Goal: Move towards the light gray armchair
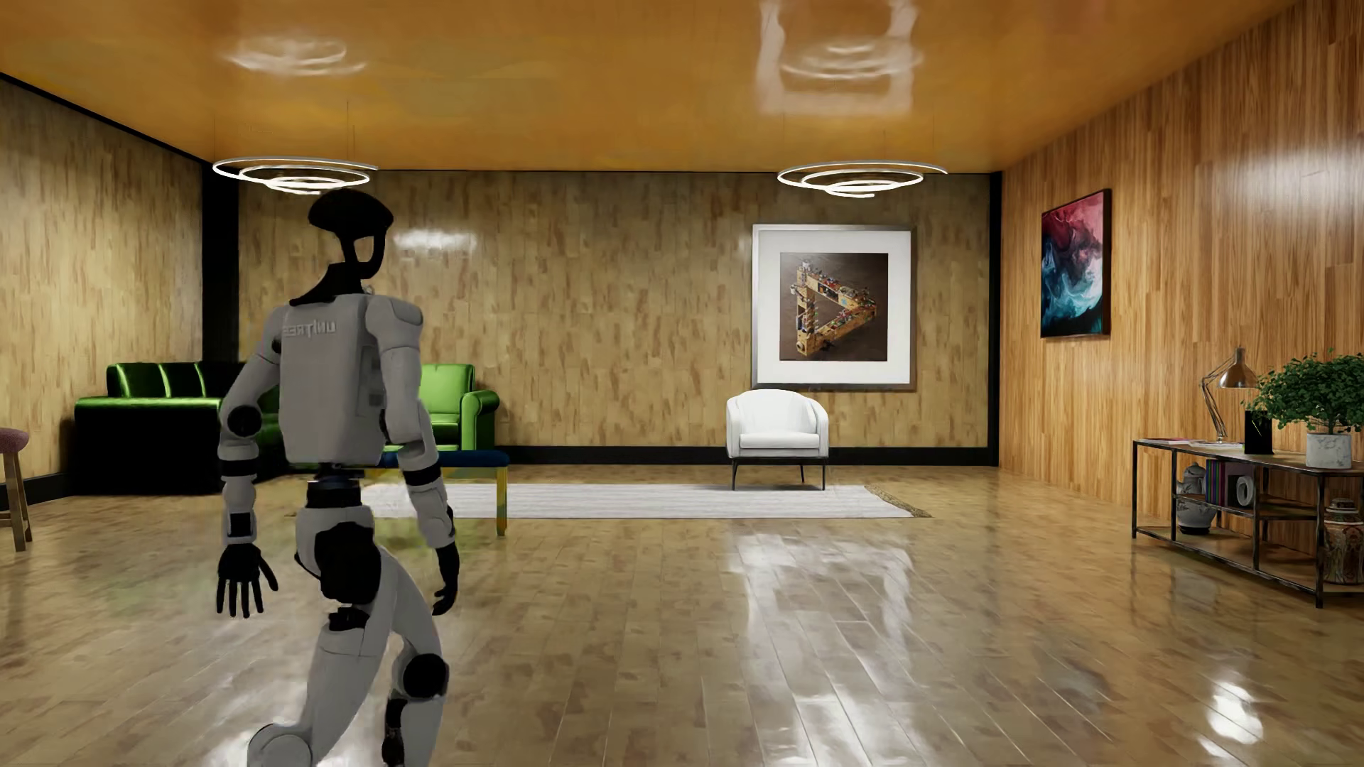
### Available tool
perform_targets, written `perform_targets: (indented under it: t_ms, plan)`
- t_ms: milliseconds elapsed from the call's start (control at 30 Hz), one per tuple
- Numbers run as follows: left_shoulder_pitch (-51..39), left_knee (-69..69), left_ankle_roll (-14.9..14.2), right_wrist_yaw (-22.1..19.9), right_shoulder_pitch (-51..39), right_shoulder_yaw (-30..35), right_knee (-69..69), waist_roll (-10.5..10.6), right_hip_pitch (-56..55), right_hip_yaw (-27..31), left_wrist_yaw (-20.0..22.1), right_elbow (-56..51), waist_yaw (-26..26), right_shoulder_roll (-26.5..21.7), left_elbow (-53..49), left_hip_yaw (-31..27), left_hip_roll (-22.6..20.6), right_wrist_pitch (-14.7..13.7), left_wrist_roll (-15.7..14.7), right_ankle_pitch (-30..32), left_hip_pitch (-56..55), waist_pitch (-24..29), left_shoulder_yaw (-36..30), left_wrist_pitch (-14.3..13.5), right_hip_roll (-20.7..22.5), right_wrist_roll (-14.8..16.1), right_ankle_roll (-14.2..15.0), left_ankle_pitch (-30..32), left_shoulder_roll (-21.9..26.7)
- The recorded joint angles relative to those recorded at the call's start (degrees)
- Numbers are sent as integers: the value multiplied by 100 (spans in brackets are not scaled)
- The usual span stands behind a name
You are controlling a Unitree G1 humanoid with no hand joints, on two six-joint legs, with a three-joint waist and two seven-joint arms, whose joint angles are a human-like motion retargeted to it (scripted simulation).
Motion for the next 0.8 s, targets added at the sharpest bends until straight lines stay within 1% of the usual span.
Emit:
perform_targets:
  t_ms: [33,67,100,133,167,200,233,267,300,333,367,400,433,467,500,533,567,600,633,667,700,733,767,800]
  plan:
    - [-29,323,0,0,58,112,538,-124,-84,0,0,304,-29,49,122,0,-168,0,0,859,173,11,-100,0,-186,0,0,-180,3]
    - [-77,485,0,0,189,199,1391,-77,-407,0,0,526,-141,73,170,0,-261,0,0,1868,404,-1,-134,0,-208,0,0,-423,-3]
    - [-124,439,0,0,257,236,2560,10,-975,0,0,803,-325,81,113,0,-385,0,0,2574,728,-2,-87,0,-206,0,0,-620,-61]
    - [-159,398,0,0,367,329,3830,15,-1600,0,0,780,-455,19,-79,0,-481,0,0,2718,1121,96,-86,0,-237,0,0,-808,-38]
    - [-228,210,0,0,505,212,4688,98,-2188,0,0,830,-767,17,-263,0,-615,0,0,2538,1583,161,-57,0,-231,0,0,-954,-72]
    - [-284,-48,0,0,669,48,5032,193,-2813,0,0,812,-1115,53,-461,0,-607,0,0,2424,2066,151,-73,0,-142,0,0,-1029,-71]
    - [-416,-444,0,0,708,167,4797,319,-3415,0,0,840,-1355,12,-667,0,-604,0,0,2383,2572,220,1,0,-67,0,0,-1024,-57]
    - [-412,-845,0,0,729,251,4075,369,-3856,0,0,943,-1742,2,-900,0,-607,0,0,2618,3127,264,139,0,10,0,0,-914,-39]
    - [-417,-1201,0,0,865,160,3085,438,-4268,0,0,880,-1947,-27,-1134,0,-566,0,0,3043,3649,247,276,0,59,0,0,-950,-5]
    - [-500,-1539,0,0,964,137,1933,500,-4502,0,0,827,-2272,-63,-1325,0,-531,0,0,3329,4155,247,173,0,9,0,0,-1032,48]
    - [-579,-1752,0,0,994,119,955,520,-4764,0,0,805,-2479,-65,-1531,0,-495,0,0,3023,4554,188,224,0,-20,0,0,-1170,118]
    - [-692,-1865,0,0,1034,75,234,500,-4976,0,0,766,-2601,-72,-1684,0,-519,0,0,1986,4880,131,270,0,-68,0,0,-1322,171]
    - [-784,-1879,0,0,1085,127,5,553,-5125,0,0,736,-2761,-109,-1736,0,-415,0,0,899,5249,128,232,0,-101,0,0,-1461,226]
    - [-931,-1815,0,0,1065,26,239,581,-5176,0,0,746,-2882,-88,-1757,0,-423,0,0,871,5303,106,305,0,-285,0,0,-1441,216]
    - [-886,-1647,0,0,1135,88,213,596,-5372,0,0,793,-3061,-95,-1653,0,-316,0,0,1870,5625,146,366,0,-149,0,0,-1325,193]
    - [-829,-1294,0,0,1106,76,713,656,-5610,0,0,838,-3189,-57,-1573,0,-197,0,0,3004,5538,82,508,0,-146,0,0,-844,153]
    - [-764,-674,0,0,1121,87,1164,854,-5622,0,0,988,-3069,-39,-1355,0,41,0,0,3520,5416,15,540,0,87,0,0,45,29]
    - [-636,300,0,0,1061,231,1428,862,-5404,0,0,1102,-2828,-22,-1128,0,67,0,0,3490,5097,-37,480,0,296,0,0,969,8]
    - [-559,1485,0,0,992,249,1518,864,-5128,0,0,1136,-2623,9,-1015,0,169,0,0,3330,4451,-92,292,0,557,0,0,1387,35]
    - [-385,2544,0,0,942,-127,1430,924,-4704,0,0,1211,-2408,102,-1069,0,328,0,0,2949,3804,-117,381,0,767,0,0,900,9]
    - [-340,2993,0,0,851,-154,1131,821,-3975,0,0,1130,-2125,77,-978,0,231,0,0,2505,3353,-25,279,0,796,0,0,107,13]
    - [-279,3062,0,0,701,-155,842,668,-3366,0,0,1092,-1817,41,-894,0,110,0,0,2066,2783,-3,198,0,745,0,0,-383,16]
    - [-178,2713,0,0,589,-179,592,517,-2897,0,0,945,-1386,-8,-855,0,85,0,0,1629,2253,-63,258,0,698,0,0,-567,22]
    - [-118,1980,0,0,577,-179,222,389,-2124,0,0,470,-1094,-149,-807,0,-17,0,0,1210,2044,75,232,0,526,0,0,-560,61]
